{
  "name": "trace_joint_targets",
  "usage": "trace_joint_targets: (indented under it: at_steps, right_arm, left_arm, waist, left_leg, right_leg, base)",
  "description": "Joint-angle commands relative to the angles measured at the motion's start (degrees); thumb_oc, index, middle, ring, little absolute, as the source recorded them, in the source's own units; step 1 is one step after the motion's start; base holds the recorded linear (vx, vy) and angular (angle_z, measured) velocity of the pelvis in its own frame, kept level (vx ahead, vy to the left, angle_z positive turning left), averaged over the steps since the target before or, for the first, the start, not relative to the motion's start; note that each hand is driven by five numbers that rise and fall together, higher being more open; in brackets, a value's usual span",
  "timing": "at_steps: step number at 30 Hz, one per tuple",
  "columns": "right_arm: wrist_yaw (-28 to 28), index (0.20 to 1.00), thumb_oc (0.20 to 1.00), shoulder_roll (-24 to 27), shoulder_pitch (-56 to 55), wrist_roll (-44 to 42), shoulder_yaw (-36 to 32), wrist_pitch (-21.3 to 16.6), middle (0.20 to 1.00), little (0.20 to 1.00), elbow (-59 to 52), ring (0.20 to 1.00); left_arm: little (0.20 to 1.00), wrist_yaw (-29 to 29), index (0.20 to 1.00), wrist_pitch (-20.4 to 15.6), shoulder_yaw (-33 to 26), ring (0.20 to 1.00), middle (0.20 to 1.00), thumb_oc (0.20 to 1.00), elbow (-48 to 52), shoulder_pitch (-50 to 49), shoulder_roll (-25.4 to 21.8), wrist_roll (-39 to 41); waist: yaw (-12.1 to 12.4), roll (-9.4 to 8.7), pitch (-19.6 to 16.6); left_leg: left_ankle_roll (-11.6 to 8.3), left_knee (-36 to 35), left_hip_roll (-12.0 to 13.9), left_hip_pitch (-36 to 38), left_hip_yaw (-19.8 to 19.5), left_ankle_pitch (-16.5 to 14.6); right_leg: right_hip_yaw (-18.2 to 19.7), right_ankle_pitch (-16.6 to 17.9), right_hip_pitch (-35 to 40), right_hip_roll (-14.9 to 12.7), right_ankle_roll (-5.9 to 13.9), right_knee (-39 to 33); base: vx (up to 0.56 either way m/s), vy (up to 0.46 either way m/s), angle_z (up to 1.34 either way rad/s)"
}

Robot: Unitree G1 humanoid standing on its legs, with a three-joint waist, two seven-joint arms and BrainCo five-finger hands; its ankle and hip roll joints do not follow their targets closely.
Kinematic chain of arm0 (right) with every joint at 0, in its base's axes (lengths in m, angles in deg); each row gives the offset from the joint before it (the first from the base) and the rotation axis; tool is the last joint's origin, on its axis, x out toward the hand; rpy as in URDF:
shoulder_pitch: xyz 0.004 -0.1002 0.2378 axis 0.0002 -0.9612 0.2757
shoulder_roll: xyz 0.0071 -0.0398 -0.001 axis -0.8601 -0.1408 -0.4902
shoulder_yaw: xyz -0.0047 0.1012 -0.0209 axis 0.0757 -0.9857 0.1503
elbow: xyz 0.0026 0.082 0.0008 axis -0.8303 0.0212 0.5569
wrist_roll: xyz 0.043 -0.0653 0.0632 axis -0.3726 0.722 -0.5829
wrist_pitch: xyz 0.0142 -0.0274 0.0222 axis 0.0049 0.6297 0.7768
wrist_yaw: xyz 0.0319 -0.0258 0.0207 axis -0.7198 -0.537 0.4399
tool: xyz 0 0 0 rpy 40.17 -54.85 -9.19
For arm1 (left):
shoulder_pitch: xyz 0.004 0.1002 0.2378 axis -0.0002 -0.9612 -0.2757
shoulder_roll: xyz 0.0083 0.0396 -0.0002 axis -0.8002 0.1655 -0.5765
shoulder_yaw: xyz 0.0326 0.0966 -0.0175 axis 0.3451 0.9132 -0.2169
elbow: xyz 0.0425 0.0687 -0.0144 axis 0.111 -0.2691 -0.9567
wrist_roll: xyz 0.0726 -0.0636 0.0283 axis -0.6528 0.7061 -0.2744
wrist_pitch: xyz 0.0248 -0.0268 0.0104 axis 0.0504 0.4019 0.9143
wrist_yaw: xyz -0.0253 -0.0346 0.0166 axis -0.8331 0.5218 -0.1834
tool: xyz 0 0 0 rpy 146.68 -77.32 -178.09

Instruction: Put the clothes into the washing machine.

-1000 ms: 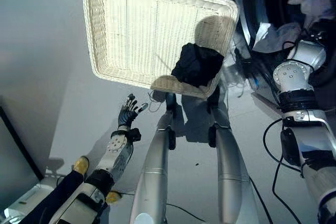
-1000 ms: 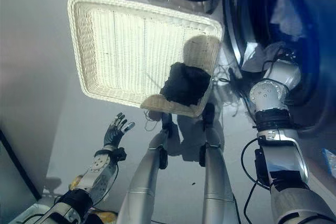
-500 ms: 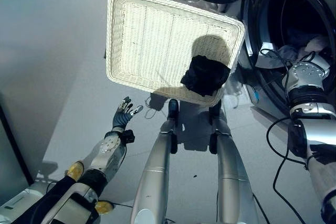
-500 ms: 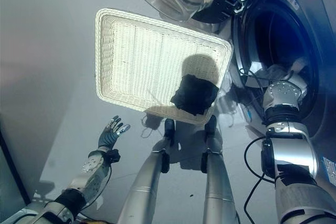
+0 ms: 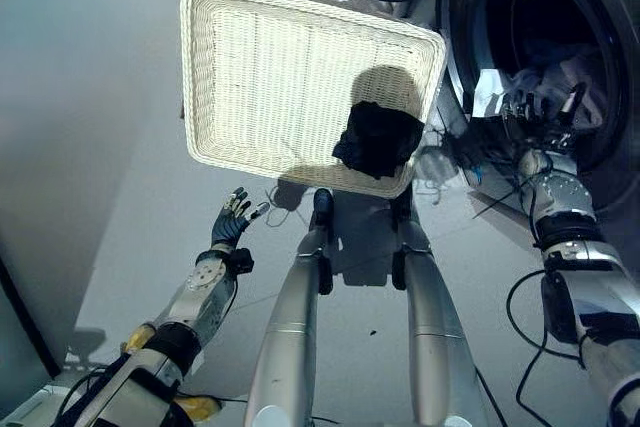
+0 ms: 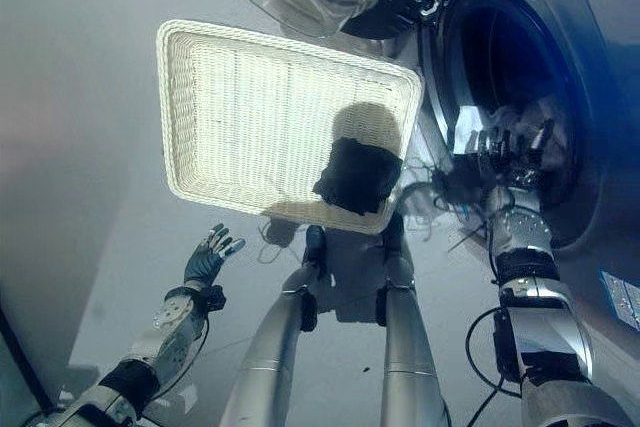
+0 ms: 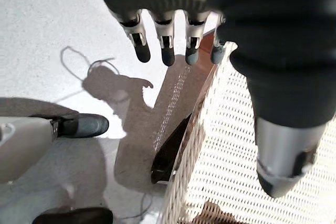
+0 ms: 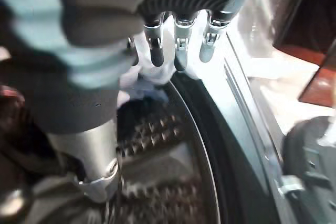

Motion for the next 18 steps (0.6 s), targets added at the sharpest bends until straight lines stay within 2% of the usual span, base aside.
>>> trace_joint_targets:
  at_steps: [1,2,5,6,7,8,9,10,11,13,14,17,18]
  right_arm:
    - [10.6,1.0,1.0,3.6,-0.4,-0.7,0.1,-1.2,1.0,1.0,-2.9,1.0]
    - [12.9,1.0,1.0,2.1,-0.8,-0.9,-0.4,-1.4,1.0,1.0,-4.6,1.0]
    - [12.9,1.0,1.0,0.5,-2.0,0.1,-0.6,-1.6,1.0,1.0,-6.3,1.0]
    - [11.7,1.0,1.0,-0.4,-2.9,3.3,-0.5,-2.7,1.0,1.0,-6.9,1.0]
    - [10.5,1.0,1.0,-0.9,-3.6,6.2,-0.4,-3.7,1.0,1.0,-7.3,1.0]
    - [10.2,1.0,1.0,-1.1,-3.9,7.7,-0.1,-4.4,1.0,1.0,-7.3,1.0]
    - [9.5,1.0,1.0,-1.8,-5.4,12.6,0.8,-6.3,1.0,1.0,-7.4,1.0]
    - [9.3,1.0,1.0,-1.9,-5.2,12.8,0.8,-6.4,1.0,1.0,-7.6,1.0]
    - [6.0,1.0,1.0,-2.9,-7.8,23.4,2.9,-10.2,1.0,1.0,-7.5,1.0]
    - [2.9,1.0,1.0,-3.8,-9.9,31.9,5.2,-14.5,1.0,1.0,-7.9,1.0]
    - [2.9,1.0,1.0,-3.8,-9.9,31.9,5.2,-14.5,1.0,1.0,-7.9,1.0]
    - [-9.6,1.0,1.0,-4.7,-13.8,56.2,9.5,-25.5,1.0,1.0,-9.9,1.0]
    - [-18.7,1.0,1.0,-4.7,-15.4,70.9,12.0,-28.8,1.0,1.0,-13.6,1.0]
  left_arm:
    - [1.0,-0.6,1.0,-1.7,-1.7,1.0,1.0,1.0,-0.1,-3.0,1.8,0.1]
    - [1.0,-0.6,1.0,-2.3,-1.6,1.0,1.0,1.0,-0.4,-3.2,2.5,-0.1]
    - [1.0,-0.4,1.0,-2.7,-1.7,1.0,1.0,1.0,-0.6,-3.4,3.3,-0.2]
    - [1.0,-0.3,1.0,-2.9,-1.9,1.0,1.0,1.0,-0.6,-3.3,3.6,-0.2]
    - [1.0,-0.3,1.0,-3.1,-1.9,1.0,1.0,1.0,-0.6,-3.6,3.7,-0.2]
    - [1.0,-0.3,1.0,-3.1,-2.1,1.0,1.0,1.0,-0.6,-3.4,3.7,-0.2]
    - [1.0,-0.2,1.0,-3.1,-2.2,1.0,1.0,1.0,-0.5,-3.7,3.8,-0.2]
    - [1.0,-0.2,1.0,-3.1,-2.4,1.0,1.0,1.0,-0.4,-3.5,3.7,-0.2]
    - [1.0,-0.2,1.0,-3.2,-2.8,1.0,1.0,1.0,-0.5,-3.7,3.7,0.0]
    - [1.0,0.0,1.0,-3.2,-3.4,1.0,1.0,1.0,-0.4,-3.9,3.9,-0.3]
    - [1.0,0.0,1.0,-3.2,-3.4,1.0,1.0,1.0,-0.4,-3.9,3.9,-0.3]
    - [1.0,0.6,1.0,-3.5,-4.5,1.0,1.0,1.0,-0.5,-4.4,5.0,-1.0]
    - [1.0,1.1,1.0,-3.4,-5.0,1.0,1.0,1.0,-0.1,-5.0,5.8,-1.7]
  waist:
    - [0.9,4.23,-1.2]
    - [0.8,4.34,-1.2]
    - [0.5,4.3,-1.2]
    - [0.4,4.27,-1.2]
    - [0.3,4.16,-1.2]
    - [0.3,4.13,-1.2]
    - [0.2,3.95,-1.2]
    - [0.2,3.95,-1.2]
    - [0.0,3.62,-1.2]
    - [0.0,3.25,-1.2]
    - [0.0,3.25,-1.2]
    - [-0.2,2.64,-1.2]
    - [-0.4,2.46,-1.2]
  left_leg:
    - [-1.68,-5.7,-1.6,2.0,1.8,1.9]
    - [-1.71,-6.2,-1.7,2.3,2.0,2.0]
    - [-1.66,-6.7,-1.9,2.9,2.1,2.1]
    - [-1.57,-7.2,-2.0,2.8,2.3,2.7]
    - [-1.56,-7.1,-2.1,3.5,2.2,2.1]
    - [-1.52,-7.3,-2.1,3.0,2.3,2.7]
    - [-1.5,-7.2,-2.2,3.6,2.3,2.1]
    - [-1.48,-7.3,-2.1,3.1,2.4,2.7]
    - [-1.33,-7.6,-2.3,3.7,2.6,2.3]
    - [-1.24,-7.9,-2.2,3.8,2.7,2.6]
    - [-1.24,-7.9,-2.2,3.8,2.7,2.6]
    - [-0.94,-8.5,-2.4,3.8,2.6,3.1]
    - [-0.77,-8.8,-2.6,3.9,2.5,3.3]
  right_leg:
    - [-4.6,-8.2,-0.4,3.8,0.7,6.7]
    - [-4.6,-7.9,-0.2,3.9,0.83,6.2]
    - [-4.4,-7.5,0.4,3.9,1.01,5.4]
    - [-4.4,-6.4,0.3,3.9,1.04,4.4]
    - [-4.2,-7.1,0.9,3.8,1.17,4.5]
    - [-4.3,-6.2,0.5,3.8,1.11,4.0]
    - [-4.2,-6.7,1.1,3.6,1.2,3.8]
    - [-4.3,-5.9,0.7,3.7,1.14,3.4]
    - [-4.3,-6.2,1.5,3.6,1.17,3.1]
    - [-4.4,-5.9,1.7,3.6,1.16,2.6]
    - [-4.4,-5.9,1.7,3.6,1.16,2.6]
    - [-4.4,-5.2,2.0,3.6,1.18,1.9]
    - [-4.3,-4.9,2.1,3.6,1.28,1.6]
  base:
    - [-0.06,0.076,-0.05]
    - [-0.09,0.095,-0.03]
    - [-0.05,0.06,-0.02]
    - [-0.05,0.057,-0.01]
    - [-0.07,0.045,0.0]
    - [-0.03,0.033,0.0]
    - [-0.06,0.023,-0.01]
    - [-0.05,0.052,-0.01]
    - [-0.07,0.042,0.0]
    - [-0.06,0.037,0.0]
    - [-0.06,0.031,-0.01]
    - [-0.09,0.056,-0.02]
    - [-0.1,0.078,0.0]
